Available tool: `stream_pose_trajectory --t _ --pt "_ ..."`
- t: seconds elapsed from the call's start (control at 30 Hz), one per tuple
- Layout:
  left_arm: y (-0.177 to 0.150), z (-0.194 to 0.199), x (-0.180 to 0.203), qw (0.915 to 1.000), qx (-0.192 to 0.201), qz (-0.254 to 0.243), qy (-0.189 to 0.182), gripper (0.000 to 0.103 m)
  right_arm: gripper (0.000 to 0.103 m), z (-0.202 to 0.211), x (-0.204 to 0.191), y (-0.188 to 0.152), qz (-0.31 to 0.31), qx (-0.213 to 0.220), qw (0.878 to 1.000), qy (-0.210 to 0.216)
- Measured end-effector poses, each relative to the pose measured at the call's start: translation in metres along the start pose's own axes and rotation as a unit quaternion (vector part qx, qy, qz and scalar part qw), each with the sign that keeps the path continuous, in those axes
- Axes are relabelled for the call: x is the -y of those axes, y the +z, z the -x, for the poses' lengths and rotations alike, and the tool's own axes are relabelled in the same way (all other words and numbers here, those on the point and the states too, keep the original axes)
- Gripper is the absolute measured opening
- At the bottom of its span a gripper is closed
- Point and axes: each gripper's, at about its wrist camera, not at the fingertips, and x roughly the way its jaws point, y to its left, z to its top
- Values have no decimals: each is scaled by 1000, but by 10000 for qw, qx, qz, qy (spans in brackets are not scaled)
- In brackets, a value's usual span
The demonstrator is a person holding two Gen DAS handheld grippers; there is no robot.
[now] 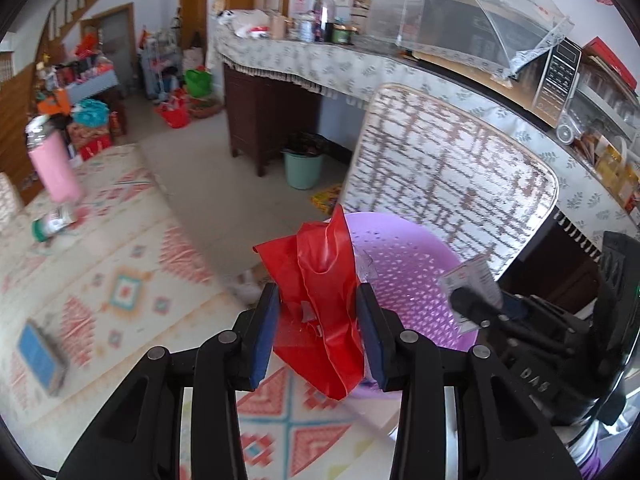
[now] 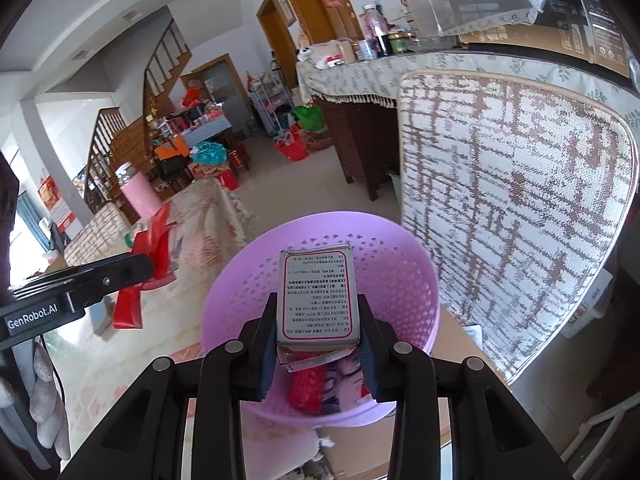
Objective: Collect trash
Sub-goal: 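Carry both items to the pink basket and open both tools to drop them, then return both tools to the table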
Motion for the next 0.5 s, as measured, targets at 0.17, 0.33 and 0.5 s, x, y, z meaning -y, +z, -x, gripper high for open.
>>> stream_pose_trajectory --t 0.17,0.33,0.5 --pt "7 -18 8 9999 -86 -35 -64 46 39 -19 11 8 -62 -72 9999 -103" --pt "1 -10 2 10000 44 34 -15 67 61 -30 20 10 -246 -118 9996 -92" --pt "-11 1 -11 9998 66 133 143 68 63 -29 21 5 -321 -111 9994 -39"
